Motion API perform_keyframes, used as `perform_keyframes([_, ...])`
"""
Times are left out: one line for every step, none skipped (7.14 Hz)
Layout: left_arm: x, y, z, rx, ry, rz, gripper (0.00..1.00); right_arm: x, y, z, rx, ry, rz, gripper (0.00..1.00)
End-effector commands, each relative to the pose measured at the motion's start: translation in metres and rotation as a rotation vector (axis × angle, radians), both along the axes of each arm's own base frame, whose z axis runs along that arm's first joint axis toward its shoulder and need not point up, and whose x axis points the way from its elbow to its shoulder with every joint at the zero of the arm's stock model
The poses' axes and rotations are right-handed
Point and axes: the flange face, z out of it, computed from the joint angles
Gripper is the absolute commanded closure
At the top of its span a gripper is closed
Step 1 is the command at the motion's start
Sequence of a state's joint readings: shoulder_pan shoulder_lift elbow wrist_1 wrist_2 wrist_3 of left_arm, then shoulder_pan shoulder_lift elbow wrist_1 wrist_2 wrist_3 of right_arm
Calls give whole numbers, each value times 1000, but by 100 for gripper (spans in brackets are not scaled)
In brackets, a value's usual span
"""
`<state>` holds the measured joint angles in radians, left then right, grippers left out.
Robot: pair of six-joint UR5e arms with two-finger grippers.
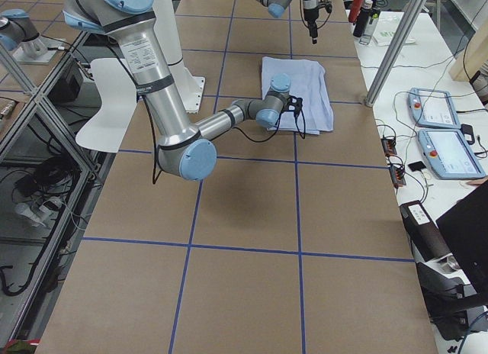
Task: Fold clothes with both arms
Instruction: 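Lower the right gripper and grasp the folded shirt's corner nearest it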
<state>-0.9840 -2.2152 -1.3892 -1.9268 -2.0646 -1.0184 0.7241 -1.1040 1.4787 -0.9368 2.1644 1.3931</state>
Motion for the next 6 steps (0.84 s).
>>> perform_keyframes([-1,0,4,-3,-4,-3,0,-1,-2,1,0,8,13,54])
perform_keyframes([-1,1,5,-3,-6,-4,0,-1,-2,1,1,6,13,60])
perform_keyframes([-1,1,5,-4,-5,-3,0,-1,-2,-1,3,4,13,88])
perform_keyframes([-1,1,5,-3,-4,-3,0,0,-1,-3,6,-1,8,100])
perform_keyframes([-1,1,5,-4,-5,-3,0,0,1,-4,3,-7,-2,100])
perform_keyframes([-2,1,6,-5,-6,-3,1,1,3,-7,-1,-23,-23,100])
